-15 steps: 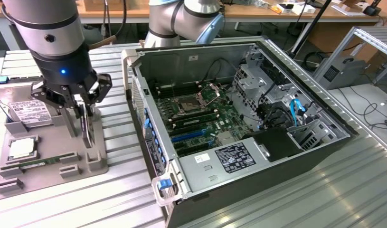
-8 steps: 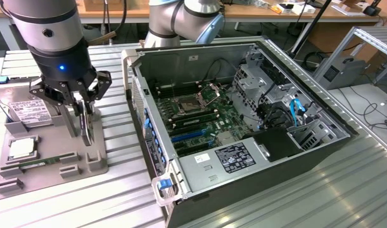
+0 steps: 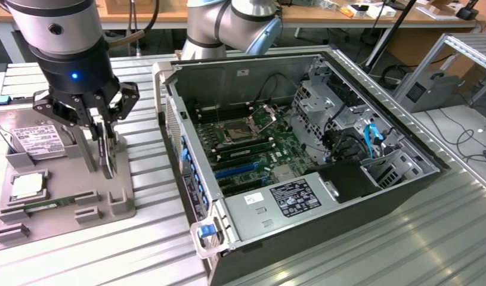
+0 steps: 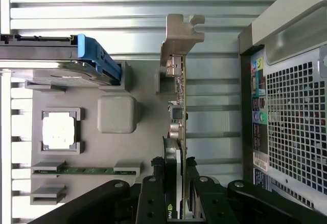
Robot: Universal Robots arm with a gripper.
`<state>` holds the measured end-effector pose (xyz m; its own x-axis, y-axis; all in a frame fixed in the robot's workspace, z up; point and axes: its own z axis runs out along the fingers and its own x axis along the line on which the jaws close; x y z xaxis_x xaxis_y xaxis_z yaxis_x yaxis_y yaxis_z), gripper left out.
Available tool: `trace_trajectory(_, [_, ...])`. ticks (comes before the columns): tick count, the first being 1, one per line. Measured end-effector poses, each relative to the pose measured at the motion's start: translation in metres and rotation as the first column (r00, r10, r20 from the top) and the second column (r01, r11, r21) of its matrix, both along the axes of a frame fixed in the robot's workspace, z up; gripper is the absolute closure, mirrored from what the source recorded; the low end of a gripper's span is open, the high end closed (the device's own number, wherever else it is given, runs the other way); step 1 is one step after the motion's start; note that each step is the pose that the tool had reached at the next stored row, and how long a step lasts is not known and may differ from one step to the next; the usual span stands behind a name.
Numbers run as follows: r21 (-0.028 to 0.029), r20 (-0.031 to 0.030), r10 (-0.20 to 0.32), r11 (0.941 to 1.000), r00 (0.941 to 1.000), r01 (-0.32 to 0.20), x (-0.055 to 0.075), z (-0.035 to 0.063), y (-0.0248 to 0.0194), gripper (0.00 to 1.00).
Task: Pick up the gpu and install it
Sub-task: 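Pick up the gpu and move the gpu toward the slot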
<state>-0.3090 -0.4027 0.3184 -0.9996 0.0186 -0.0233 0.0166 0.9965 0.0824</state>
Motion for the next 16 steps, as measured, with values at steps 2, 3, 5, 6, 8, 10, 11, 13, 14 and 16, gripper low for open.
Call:
trace_trajectory(2, [0.0005,0.0,0.0,1.0,1.0,0.0,0.0,0.0035,0.0,0.73])
trace_trajectory(3, [0.0008,0.0001,0.0,1.0,1.0,0.0,0.0,0.0052,0.0,0.73])
trace_trajectory(5, [0.001,0.0,0.0,1.0,1.0,0.0,0.0,0.007,0.0,0.73])
trace_trajectory(6, [0.0011,0.0,0.0,1.0,1.0,0.0,0.0,0.0078,0.0,0.73])
trace_trajectory(8, [0.0016,0.0001,0.0,1.0,1.0,0.0,0.0,0.0096,0.0,0.73])
trace_trajectory(10, [0.0019,0.0,0.0,1.0,1.0,0.0,0.0,0.011,0.0,0.73])
trace_trajectory(11, [0.0021,0.0,0.0,1.0,1.0,0.0,0.0,0.0117,0.0,0.73])
trace_trajectory(13, [0.0025,0.0,0.0,1.0,1.0,0.0,0.0,0.0134,0.0,0.73])
trace_trajectory(14, [0.0028,0.0,0.0,1.0,1.0,0.0,0.0,0.0144,0.0,0.73])
trace_trajectory(16, [0.0033,0.0001,0.0,1.0,1.0,0.0,0.0,0.0163,0.0,0.73])
